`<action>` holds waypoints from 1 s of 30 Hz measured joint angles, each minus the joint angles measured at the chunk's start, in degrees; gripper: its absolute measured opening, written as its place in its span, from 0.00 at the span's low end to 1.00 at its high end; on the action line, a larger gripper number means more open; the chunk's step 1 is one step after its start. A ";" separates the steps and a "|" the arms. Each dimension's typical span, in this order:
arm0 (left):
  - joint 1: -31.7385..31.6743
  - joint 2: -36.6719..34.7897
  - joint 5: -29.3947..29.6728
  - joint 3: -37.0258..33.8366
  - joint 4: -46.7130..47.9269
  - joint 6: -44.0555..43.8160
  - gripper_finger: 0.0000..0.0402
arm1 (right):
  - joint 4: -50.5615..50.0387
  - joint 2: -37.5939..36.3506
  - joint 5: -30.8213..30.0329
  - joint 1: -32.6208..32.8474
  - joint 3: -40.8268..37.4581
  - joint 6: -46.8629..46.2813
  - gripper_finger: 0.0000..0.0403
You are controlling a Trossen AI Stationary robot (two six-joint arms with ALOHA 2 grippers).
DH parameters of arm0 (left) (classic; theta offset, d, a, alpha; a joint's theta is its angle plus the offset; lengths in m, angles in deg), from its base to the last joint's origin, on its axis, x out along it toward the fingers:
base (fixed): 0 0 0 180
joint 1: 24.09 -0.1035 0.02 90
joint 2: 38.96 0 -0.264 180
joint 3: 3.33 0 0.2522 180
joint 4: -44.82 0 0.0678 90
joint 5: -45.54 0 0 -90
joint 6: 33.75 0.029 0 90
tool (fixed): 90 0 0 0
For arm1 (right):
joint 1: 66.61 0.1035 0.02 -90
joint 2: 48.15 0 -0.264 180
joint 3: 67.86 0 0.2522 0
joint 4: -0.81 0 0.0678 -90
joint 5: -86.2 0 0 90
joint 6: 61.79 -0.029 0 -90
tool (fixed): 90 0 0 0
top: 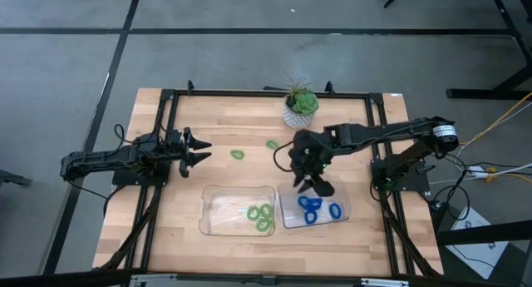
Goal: Sort spring keychains
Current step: Put the green spring keychain into the left transparent bin
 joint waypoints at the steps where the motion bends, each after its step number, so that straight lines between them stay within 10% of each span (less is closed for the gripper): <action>1: 0.00 0.00 0.01 0.00 -0.01 0.00 0.44 | 1.11 0.00 -1.59 0.00 0.00 0.00 0.31; 20: -0.02 0.00 -0.01 0.00 0.00 0.00 0.44 | 14.46 3.43 -13.16 -0.02 0.03 5.89 0.31; 30: 0.00 -0.01 0.00 0.00 -0.01 -0.02 0.44 | 19.19 12.05 -36.45 -1.11 0.02 5.73 0.31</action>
